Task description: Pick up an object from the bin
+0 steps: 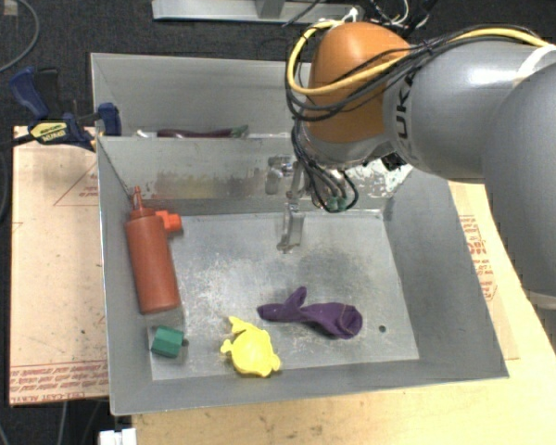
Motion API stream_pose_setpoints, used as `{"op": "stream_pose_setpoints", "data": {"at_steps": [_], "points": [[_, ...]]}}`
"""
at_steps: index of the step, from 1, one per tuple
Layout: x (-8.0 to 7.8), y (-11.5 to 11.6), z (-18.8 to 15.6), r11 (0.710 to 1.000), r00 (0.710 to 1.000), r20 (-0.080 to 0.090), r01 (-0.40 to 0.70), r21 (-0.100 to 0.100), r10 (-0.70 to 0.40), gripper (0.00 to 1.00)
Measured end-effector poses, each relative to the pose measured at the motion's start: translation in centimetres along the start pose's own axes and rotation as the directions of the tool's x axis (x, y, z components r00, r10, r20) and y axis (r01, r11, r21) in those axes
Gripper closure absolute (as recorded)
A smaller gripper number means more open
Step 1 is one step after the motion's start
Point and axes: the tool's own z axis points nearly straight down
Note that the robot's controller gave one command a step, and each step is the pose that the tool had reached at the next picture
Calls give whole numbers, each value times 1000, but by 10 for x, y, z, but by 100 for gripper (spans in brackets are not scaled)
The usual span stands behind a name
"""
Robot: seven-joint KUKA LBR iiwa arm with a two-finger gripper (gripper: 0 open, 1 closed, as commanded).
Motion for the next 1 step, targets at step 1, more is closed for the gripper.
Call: {"op": "stream_pose_setpoints", "data": {"at_steps": [1], "points": [[21, 3, 20, 997, 997, 2, 77, 4, -77, 0]]}}
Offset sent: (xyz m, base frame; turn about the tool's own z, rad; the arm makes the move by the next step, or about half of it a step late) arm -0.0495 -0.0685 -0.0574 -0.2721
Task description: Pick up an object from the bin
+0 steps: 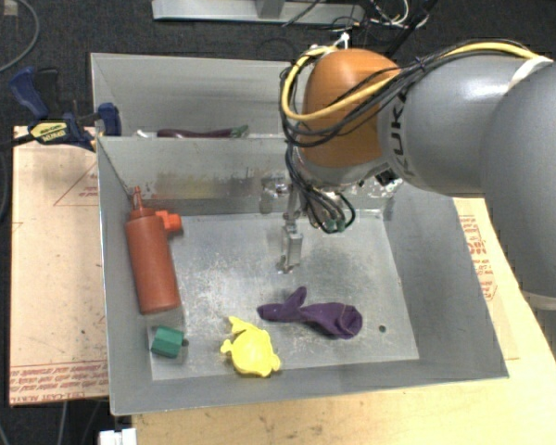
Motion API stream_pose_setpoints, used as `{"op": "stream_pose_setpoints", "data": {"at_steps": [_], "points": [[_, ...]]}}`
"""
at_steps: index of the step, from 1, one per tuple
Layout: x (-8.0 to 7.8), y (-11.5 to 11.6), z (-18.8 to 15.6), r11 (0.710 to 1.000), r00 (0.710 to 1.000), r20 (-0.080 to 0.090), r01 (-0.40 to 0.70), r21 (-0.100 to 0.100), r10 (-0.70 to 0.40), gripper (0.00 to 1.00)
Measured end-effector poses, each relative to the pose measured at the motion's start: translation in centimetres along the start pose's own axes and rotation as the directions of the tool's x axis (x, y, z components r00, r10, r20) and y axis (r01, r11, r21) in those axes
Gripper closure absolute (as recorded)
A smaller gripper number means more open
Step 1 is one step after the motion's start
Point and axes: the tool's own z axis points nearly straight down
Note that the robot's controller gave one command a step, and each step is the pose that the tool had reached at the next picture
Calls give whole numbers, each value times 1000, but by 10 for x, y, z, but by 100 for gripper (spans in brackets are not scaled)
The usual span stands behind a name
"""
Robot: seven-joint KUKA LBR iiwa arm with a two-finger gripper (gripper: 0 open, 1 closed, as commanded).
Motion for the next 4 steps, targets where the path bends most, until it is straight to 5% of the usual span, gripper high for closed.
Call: {"op": "stream_pose_setpoints", "data": {"at_steps": [1, 2, 3, 4], "points": [[15, -2, 17, 993, 994, 1, 114, -10, -114, 0], [33, -52, 32, 995, 995, 1, 95, -2, -95, 0], [72, -60, 63, 1000, 1000, 2, 16, -8, -15, 0], [96, -56, 68, 990, 990, 3, 139, -3, -139, 100]]}}
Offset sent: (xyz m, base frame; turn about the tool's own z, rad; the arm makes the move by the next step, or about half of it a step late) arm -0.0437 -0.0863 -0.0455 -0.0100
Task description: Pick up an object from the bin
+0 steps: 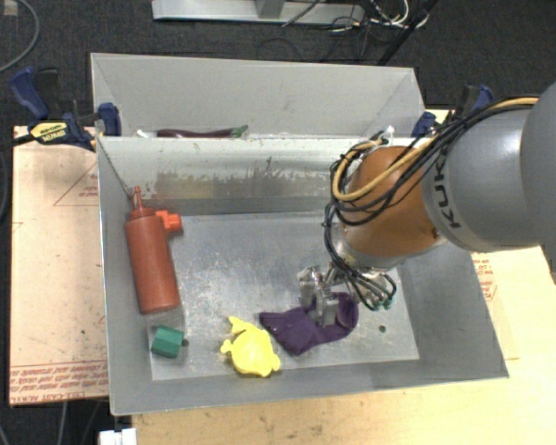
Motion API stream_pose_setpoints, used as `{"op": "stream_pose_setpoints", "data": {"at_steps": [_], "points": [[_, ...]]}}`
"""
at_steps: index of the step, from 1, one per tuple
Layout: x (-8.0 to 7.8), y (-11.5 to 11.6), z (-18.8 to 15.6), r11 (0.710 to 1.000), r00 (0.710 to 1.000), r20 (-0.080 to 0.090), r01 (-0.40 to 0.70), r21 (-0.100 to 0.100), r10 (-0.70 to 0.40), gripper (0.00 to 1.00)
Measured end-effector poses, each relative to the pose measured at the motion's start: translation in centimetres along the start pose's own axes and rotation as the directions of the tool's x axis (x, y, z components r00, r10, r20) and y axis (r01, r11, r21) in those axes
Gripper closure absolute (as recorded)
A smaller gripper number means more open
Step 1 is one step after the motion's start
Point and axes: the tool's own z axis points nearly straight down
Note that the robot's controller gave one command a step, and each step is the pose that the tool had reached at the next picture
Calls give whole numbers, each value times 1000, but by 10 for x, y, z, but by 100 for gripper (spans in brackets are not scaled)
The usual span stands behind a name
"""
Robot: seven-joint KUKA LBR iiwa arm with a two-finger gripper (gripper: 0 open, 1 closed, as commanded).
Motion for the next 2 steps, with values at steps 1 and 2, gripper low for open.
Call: {"op": "stream_pose_setpoints", "data": {"at_steps": [1, 2], "points": [[0, 0, 0, 1000, 1000, 0, 0, 0, 0, 100], [-13, 1, -132, 999, 999, 4, 38, 0, -38, 100]]}}
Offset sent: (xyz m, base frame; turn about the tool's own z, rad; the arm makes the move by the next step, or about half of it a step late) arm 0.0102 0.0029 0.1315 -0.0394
